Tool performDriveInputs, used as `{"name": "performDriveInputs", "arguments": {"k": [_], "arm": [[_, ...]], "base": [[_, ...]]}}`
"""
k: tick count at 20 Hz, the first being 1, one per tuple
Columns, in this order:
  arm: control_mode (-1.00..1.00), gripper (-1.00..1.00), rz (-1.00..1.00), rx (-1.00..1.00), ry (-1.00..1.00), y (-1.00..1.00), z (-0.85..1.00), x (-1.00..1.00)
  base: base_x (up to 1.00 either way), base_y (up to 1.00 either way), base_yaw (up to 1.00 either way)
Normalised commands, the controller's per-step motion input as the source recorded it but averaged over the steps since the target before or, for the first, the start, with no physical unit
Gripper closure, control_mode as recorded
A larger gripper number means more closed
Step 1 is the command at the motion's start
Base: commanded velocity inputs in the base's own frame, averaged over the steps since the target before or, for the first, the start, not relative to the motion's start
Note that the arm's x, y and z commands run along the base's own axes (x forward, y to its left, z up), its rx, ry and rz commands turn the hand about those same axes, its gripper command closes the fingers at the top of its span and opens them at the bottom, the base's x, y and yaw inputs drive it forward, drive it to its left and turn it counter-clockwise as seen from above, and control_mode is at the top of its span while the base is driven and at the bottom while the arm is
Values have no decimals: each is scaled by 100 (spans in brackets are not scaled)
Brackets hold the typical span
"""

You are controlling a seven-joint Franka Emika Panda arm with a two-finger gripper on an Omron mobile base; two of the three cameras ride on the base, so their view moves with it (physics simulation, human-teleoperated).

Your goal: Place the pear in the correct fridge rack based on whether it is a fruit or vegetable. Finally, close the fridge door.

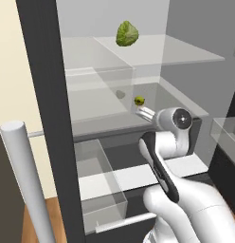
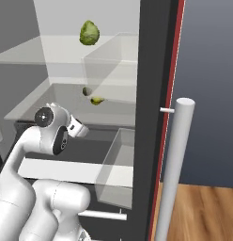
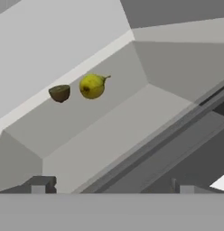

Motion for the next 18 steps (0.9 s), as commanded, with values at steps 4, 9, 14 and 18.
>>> {"name": "performDriveInputs", "arguments": {"k": [4, 9, 14, 18], "arm": [[100, -100, 0, 0, 0, 0, -9, -7], [100, -100, 0, 0, 0, 0, 0, 0], [100, -100, 0, 0, 0, 0, 0, 0], [100, -100, 0, 0, 0, 0, 0, 0]], "base": [[-48, 0, 0], [-95, 0, 0], [-46, 10, 0], [-31, 11, 1]]}}
